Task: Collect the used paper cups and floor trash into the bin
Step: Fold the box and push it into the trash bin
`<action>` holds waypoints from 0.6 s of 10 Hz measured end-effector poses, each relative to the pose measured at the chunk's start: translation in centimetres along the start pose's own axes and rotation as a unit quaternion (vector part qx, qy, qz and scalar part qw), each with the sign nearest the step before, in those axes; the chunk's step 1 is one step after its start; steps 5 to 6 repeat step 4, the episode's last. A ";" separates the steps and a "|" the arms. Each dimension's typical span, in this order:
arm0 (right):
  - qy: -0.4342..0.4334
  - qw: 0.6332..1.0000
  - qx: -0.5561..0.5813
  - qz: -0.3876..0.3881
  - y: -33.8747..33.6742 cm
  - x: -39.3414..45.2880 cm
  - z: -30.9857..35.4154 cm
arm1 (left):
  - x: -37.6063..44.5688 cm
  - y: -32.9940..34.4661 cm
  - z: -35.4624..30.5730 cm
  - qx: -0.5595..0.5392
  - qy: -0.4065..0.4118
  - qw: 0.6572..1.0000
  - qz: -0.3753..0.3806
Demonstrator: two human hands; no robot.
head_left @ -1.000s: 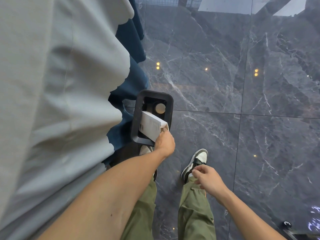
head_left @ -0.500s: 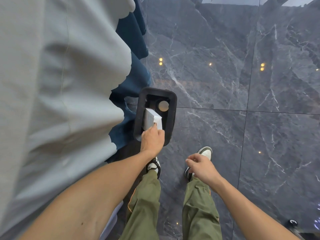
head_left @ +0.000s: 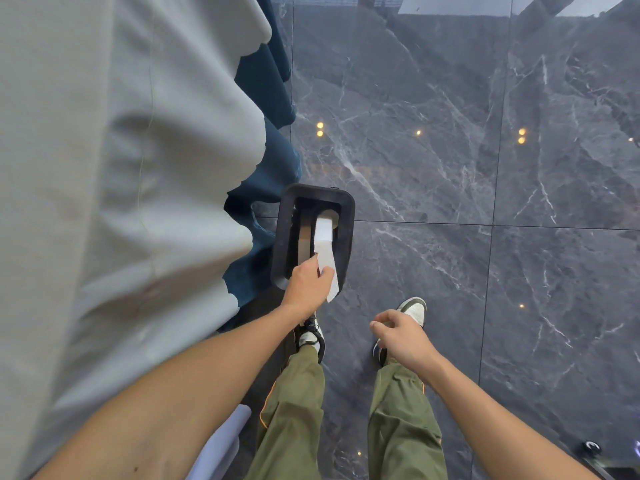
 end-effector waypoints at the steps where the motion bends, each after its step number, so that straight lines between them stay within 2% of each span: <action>1: -0.030 1.000 -0.001 -0.007 0.1 0.6 2.1 | 3.2 0.0 1.9 -0.026 -0.071 0.997 0.018; 2: -0.048 0.999 0.003 -0.002 0.4 0.9 3.8 | 4.8 -1.2 3.6 -0.023 -0.101 0.994 0.023; 4: -0.064 0.997 -0.042 -0.015 0.1 -0.2 5.2 | 2.5 -3.1 2.8 0.049 -0.042 0.997 0.043; 6: -0.064 0.997 -0.042 -0.015 0.1 -0.2 5.2 | 2.5 -3.1 2.8 0.049 -0.042 0.997 0.043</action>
Point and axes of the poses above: each hand's wrist, its own x-axis towards the middle knuckle, its own y-axis out of the palm, z = x × y, the point moved 3 cm from there along x, towards the middle knuckle, and after that the axes turned 2 degrees about -z, right-handed, at the moved point
